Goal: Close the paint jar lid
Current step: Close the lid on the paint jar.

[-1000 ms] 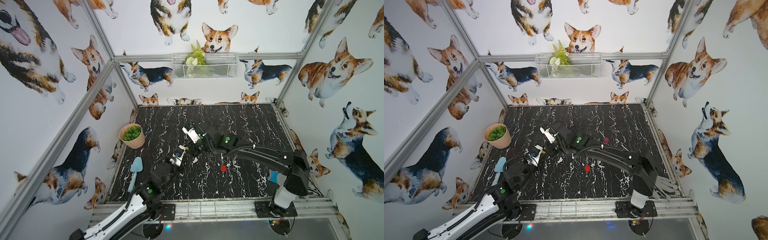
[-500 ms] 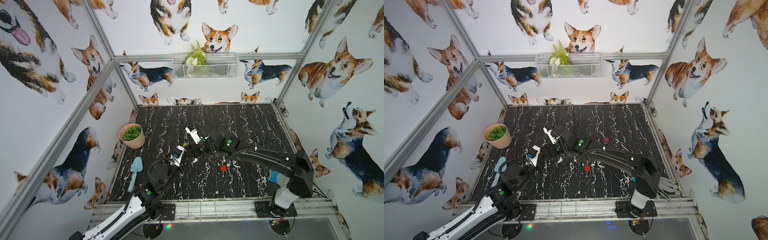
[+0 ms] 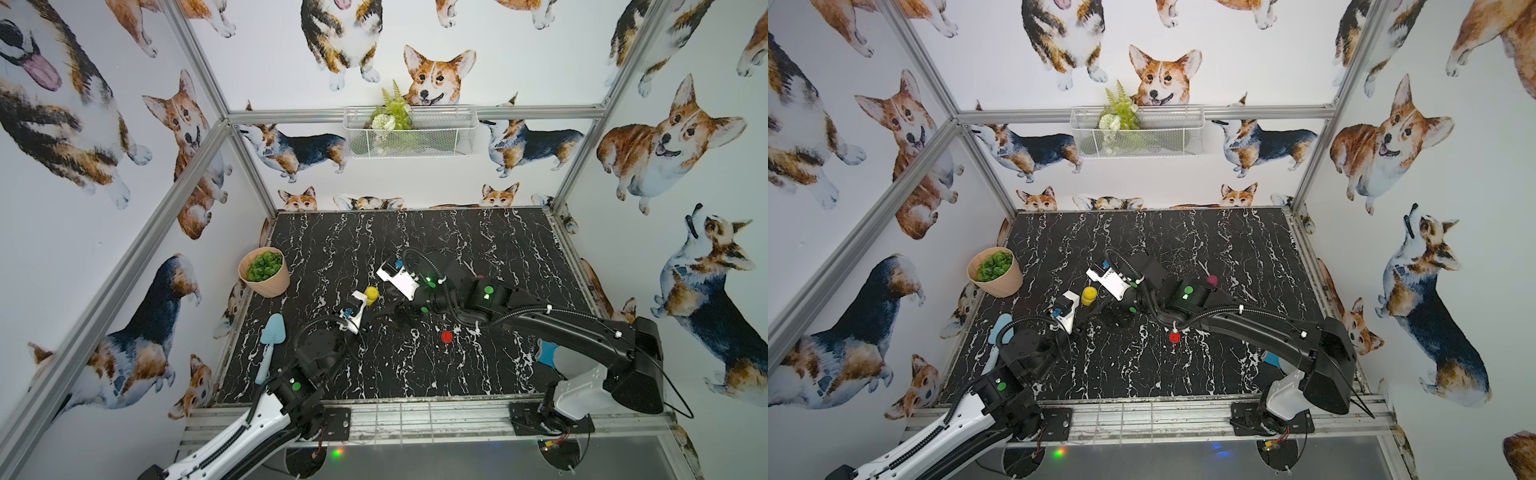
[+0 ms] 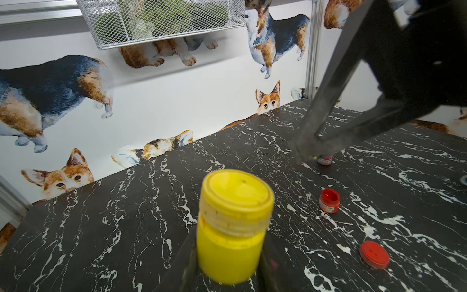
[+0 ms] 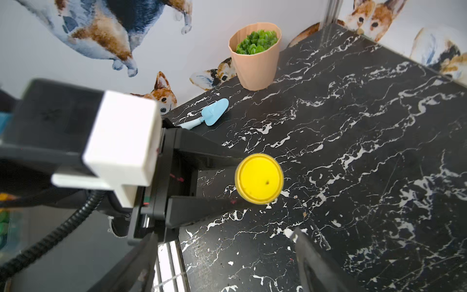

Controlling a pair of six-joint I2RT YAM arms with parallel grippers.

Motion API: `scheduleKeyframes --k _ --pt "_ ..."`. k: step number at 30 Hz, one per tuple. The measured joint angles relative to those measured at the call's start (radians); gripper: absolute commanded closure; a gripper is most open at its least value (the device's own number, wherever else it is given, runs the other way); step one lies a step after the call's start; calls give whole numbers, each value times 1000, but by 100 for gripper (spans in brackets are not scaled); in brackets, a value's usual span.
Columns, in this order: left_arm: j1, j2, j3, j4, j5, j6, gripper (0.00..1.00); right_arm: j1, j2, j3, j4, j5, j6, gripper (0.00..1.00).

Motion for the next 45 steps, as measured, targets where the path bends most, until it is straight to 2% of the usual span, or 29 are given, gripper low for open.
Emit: scheduleKeyframes --k 6,11,13,17,45 --pt "0 -14 10 -32 68 -26 69 -82 -35 0 -37 -47 -79 30" --pt "0 -10 10 -39 143 -40 69 -84 -20 34 -53 -118 -162 36" --pt "0 -5 11 -38 176 -40 69 -85 -5 50 -63 -149 -188 44" --pt "0 -10 12 -37 207 -40 69 -86 9 57 -71 -199 -225 47" --pt "0 -24 10 -30 233 -39 69 -65 61 66 -69 -134 -249 52"
